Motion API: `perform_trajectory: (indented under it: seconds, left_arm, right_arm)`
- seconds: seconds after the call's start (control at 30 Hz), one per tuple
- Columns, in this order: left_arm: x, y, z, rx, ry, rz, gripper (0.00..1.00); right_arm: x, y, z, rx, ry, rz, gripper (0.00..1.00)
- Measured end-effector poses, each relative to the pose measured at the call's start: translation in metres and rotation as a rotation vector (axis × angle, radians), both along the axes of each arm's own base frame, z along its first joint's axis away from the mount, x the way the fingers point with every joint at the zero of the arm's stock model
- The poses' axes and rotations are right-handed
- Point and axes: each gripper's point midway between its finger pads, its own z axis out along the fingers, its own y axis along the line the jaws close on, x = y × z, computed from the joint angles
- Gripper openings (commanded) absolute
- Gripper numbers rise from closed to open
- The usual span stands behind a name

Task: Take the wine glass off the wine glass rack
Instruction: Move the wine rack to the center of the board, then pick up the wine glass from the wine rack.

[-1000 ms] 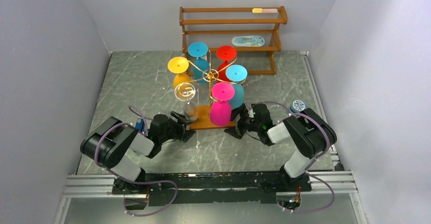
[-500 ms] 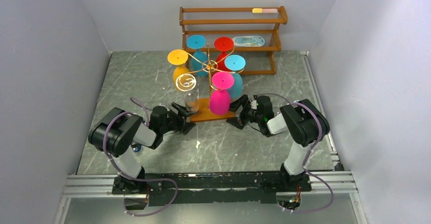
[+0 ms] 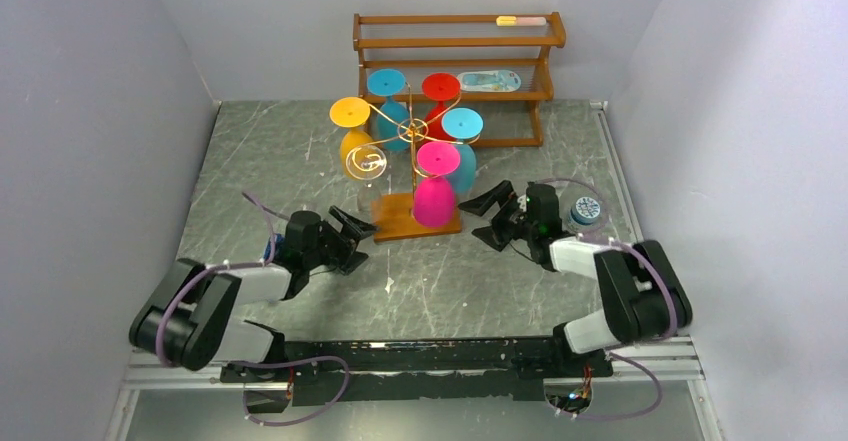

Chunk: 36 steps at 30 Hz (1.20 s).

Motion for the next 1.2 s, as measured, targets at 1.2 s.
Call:
perform_trajectory:
  seconds: [1.2]
  left_arm:
    - [-0.047, 0.096, 0.165, 0.685, -0.475, -0.105, 0.97]
  right_arm:
    - [-0.053, 0.009, 0.291, 0.024, -0.616, 0.297, 0.63]
